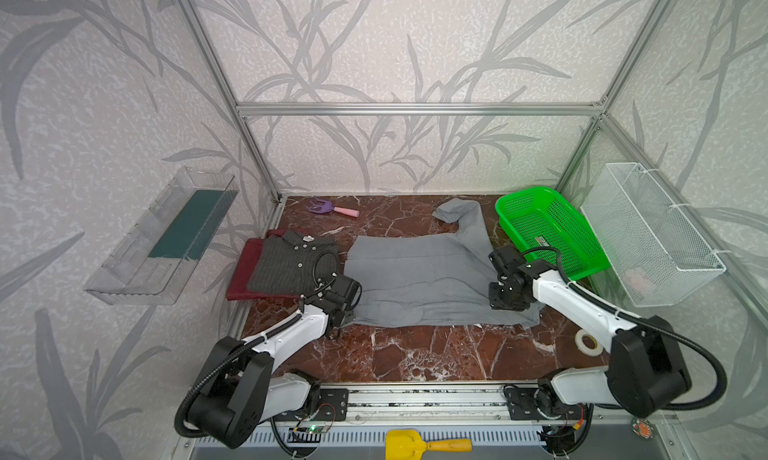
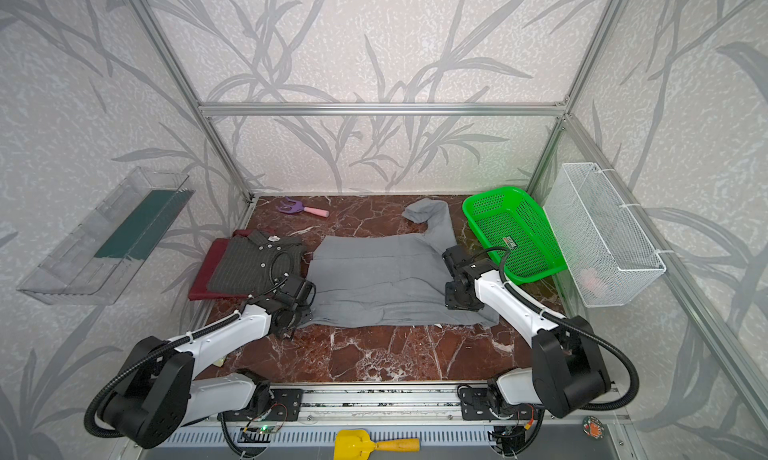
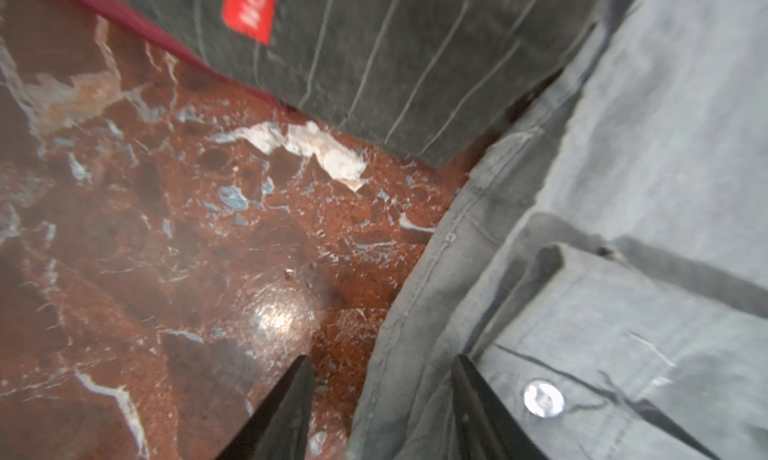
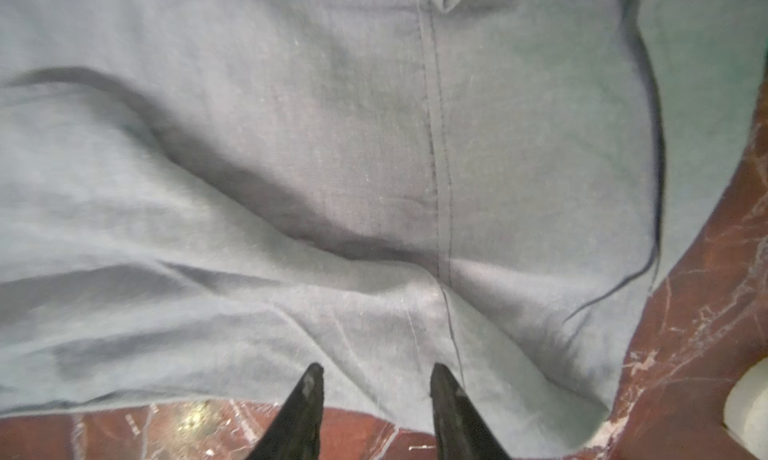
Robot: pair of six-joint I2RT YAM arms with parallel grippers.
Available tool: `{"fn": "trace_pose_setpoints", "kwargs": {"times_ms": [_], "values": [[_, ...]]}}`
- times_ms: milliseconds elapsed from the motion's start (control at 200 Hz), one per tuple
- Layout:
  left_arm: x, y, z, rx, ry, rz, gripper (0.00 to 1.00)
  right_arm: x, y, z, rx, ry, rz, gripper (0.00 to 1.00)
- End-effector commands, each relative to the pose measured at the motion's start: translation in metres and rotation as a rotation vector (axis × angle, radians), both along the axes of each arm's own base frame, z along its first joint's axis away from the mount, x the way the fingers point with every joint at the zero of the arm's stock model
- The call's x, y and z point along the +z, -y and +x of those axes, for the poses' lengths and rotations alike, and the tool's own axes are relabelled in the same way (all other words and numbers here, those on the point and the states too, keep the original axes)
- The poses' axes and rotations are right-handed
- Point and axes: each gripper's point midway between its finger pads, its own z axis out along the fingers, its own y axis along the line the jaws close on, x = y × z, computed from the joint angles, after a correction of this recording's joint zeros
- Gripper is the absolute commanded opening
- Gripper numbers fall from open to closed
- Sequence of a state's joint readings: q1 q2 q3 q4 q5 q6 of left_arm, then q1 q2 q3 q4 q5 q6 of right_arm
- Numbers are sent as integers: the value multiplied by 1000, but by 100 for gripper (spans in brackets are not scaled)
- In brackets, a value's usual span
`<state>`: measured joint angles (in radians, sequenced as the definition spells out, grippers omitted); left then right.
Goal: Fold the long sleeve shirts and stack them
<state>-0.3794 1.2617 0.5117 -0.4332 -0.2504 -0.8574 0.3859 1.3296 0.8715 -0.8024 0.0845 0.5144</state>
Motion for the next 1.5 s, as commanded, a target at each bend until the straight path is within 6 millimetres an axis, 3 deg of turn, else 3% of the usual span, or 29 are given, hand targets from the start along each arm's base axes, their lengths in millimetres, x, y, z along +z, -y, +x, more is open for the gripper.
{"fn": "trace_pose_setpoints", "kwargs": {"times_ms": [0,50,190,415,745,915,1270,1495], "values": [[-5,3,-3,8,-39,-17,55,-13,-4,-34,-53,-87,80,42],[-8,4,-4,9,-48,-23,55,-19,-8,-41,-61,-95,114,39],[-14,5,-6,8,-65,-27,55,-34,4,-59,-138,-115,90,36],[-14,5,-6,7,-61,-29,55,-30,27,-73,-254,-47,37,38],[-13,5,-6,4,-59,-30,55,-15,43,-33,-326,87,52,44],[-13,4,-7,9,-55,-29,55,-22,45,-18,-354,109,102,45],[-13,2,-7,16,-56,-23,55,-23,62,6,-403,172,110,41],[-14,1,-10,23,-58,-20,55,-27,71,24,-421,152,93,31]]}}
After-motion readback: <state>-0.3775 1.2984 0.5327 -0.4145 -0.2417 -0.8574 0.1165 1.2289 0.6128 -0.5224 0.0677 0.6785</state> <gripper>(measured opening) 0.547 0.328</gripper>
